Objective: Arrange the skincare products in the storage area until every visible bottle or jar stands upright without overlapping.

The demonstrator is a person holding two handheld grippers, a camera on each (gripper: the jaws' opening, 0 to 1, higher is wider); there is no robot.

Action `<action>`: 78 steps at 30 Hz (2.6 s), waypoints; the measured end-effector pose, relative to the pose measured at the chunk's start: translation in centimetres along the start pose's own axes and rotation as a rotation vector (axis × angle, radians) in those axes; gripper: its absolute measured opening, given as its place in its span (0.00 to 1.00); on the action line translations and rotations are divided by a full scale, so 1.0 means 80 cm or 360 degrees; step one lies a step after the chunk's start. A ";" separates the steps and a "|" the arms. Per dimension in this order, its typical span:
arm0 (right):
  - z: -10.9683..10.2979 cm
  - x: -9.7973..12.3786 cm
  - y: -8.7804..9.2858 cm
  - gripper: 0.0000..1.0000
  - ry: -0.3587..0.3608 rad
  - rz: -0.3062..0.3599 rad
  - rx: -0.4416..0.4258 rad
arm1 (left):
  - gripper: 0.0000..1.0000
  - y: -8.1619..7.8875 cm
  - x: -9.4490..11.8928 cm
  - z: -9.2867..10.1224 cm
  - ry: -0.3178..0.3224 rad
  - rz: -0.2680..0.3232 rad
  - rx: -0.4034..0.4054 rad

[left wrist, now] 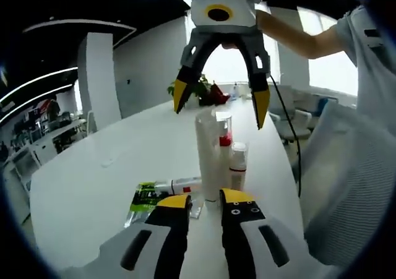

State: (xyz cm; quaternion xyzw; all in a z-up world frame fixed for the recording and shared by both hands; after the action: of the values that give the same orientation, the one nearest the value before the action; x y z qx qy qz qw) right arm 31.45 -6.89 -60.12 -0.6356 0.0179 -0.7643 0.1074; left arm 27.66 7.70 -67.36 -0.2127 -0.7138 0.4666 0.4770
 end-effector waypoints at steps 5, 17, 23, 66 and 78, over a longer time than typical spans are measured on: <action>-0.003 0.005 0.008 0.83 0.0025 0.0029 -0.0039 | 0.40 0.000 0.013 0.002 -0.0049 -0.0078 0.0002; -0.010 0.021 0.027 0.98 0.0114 0.0153 -0.0109 | 0.65 -0.013 0.046 0.006 -0.0138 -0.0013 0.0050; -0.018 0.019 0.039 0.99 0.0146 0.0229 -0.0179 | 0.75 -0.026 0.057 0.022 -0.0177 0.0026 0.0088; -0.061 -0.002 0.126 1.00 0.0327 0.0536 -0.0613 | 0.99 -0.009 0.080 0.042 -0.0525 0.0178 0.0635; -0.016 0.022 0.168 0.92 0.0321 0.0629 -0.0879 | 0.99 -0.002 0.079 0.048 -0.0556 0.0130 0.0648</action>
State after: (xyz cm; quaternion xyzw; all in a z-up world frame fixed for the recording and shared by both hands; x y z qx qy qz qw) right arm 31.84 -20.44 -60.86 -0.5464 0.3571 -0.7539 0.0749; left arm 21.45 10.60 -64.58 -0.0574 -0.6676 0.6491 0.3602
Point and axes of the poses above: the point that each gripper's makers call its tool centre point, and the gripper's own axes: x roughly backward along the fingers, z roughly to its right, y roughly out of its underside, the point moved 7 cm from there along x, roughly backward along the fingers, and after that the axes turned 7 degrees about -z, right-handed, at the moved point
